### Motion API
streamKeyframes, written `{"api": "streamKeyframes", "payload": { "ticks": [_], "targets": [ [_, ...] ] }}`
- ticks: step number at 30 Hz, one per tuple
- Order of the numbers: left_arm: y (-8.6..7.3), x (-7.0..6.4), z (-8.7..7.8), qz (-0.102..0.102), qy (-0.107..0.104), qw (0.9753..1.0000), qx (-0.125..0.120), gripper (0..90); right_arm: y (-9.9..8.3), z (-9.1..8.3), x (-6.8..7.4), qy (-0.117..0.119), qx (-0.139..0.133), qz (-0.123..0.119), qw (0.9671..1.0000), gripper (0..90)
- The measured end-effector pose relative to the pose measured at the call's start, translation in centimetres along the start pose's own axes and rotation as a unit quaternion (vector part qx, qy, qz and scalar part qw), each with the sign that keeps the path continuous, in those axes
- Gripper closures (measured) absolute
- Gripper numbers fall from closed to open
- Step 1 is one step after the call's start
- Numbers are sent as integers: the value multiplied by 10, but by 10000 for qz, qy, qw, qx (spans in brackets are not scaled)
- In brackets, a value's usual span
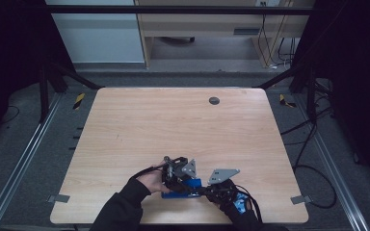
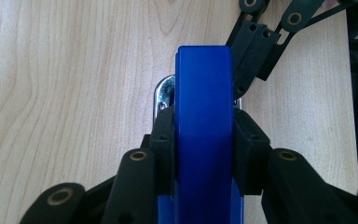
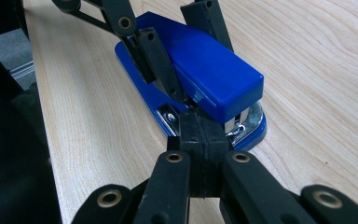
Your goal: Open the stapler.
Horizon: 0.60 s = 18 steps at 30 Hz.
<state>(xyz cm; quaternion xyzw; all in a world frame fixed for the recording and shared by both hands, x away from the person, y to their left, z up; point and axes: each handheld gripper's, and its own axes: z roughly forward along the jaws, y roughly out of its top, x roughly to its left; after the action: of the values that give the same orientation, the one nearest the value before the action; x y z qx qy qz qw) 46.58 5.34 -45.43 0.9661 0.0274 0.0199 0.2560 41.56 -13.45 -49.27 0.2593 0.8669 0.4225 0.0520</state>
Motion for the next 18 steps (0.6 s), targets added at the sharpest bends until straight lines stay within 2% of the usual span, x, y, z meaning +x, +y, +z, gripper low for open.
{"api": "streamKeyframes", "payload": {
  "ticks": [3, 5, 10, 12, 13, 14, 18],
  "targets": [
    [1, 2, 3, -43, -60, 9998, 180, 636, 0, 0, 0, -9, -2, 3, 10000, 900],
    [4, 2, 5, 31, -69, 9994, 334, 641, 0, 0, 0, -11, 1, 18, 10000, 900],
    [9, 2, 4, 166, 8, 9986, 499, 654, 0, 0, 0, -5, -5, 11, 10000, 900],
    [8, 1, 4, 120, 8, 9990, 425, 655, -1, 0, -1, 20, -10, 24, 10000, 900],
    [4, 0, 3, 67, 8, 9997, 234, 656, -1, 0, -2, 63, -18, 72, 10000, 900],
    [4, 0, 3, 67, 8, 9997, 234, 656, -1, 0, -2, 63, -18, 72, 10000, 900],
    [-3, -2, 2, 10, 62, 10000, -20, 657, -2, 0, -3, 121, -71, 101, 9999, 900]
  ]
}}
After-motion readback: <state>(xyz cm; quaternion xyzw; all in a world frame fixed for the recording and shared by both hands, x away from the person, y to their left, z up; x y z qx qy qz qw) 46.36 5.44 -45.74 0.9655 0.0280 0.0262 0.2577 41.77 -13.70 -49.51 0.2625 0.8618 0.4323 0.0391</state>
